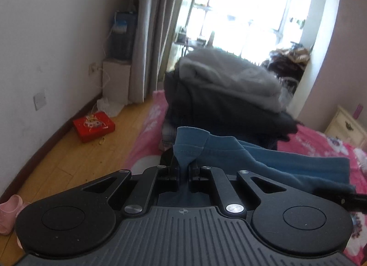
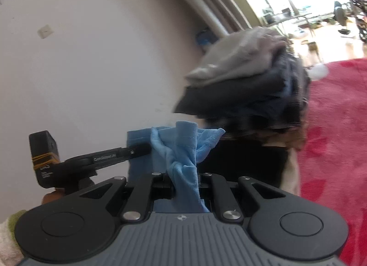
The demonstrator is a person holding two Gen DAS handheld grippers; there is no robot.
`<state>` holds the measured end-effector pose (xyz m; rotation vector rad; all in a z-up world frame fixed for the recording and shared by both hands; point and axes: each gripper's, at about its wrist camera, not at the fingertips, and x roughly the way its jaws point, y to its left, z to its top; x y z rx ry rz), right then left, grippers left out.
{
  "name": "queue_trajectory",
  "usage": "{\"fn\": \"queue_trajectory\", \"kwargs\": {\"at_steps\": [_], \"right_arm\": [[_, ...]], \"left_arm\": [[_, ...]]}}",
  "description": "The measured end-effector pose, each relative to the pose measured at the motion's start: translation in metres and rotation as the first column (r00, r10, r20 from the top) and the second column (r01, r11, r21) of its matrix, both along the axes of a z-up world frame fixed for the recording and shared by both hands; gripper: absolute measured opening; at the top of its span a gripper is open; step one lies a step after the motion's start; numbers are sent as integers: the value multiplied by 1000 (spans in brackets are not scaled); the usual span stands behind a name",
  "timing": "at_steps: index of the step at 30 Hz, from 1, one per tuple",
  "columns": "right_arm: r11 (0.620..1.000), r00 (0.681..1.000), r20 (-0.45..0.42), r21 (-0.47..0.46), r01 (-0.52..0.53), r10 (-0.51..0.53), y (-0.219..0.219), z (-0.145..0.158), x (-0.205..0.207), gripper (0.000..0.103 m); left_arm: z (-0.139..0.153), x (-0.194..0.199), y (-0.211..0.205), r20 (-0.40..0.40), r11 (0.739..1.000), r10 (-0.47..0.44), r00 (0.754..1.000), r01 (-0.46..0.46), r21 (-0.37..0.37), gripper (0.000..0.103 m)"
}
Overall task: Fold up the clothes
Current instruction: 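Lower the blue shirt onto the stack of folded clothes with both grippers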
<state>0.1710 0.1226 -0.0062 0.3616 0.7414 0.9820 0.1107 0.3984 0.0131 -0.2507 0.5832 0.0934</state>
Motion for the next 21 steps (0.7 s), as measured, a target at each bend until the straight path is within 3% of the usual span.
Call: {"fn": "queue_trajectory", "kwargs": {"at_steps": [8,21], "right_arm": [[999,997,-65,-27,34,-35,0,-31,40,12],[999,988,-149,17,45,-42,-2,-45,67,12]], "left_arm": [[-16,28,0,-76,999,-23,997,25,27,4],[-14,45,16,-65,999,-52,997,52,-2,4]]}}
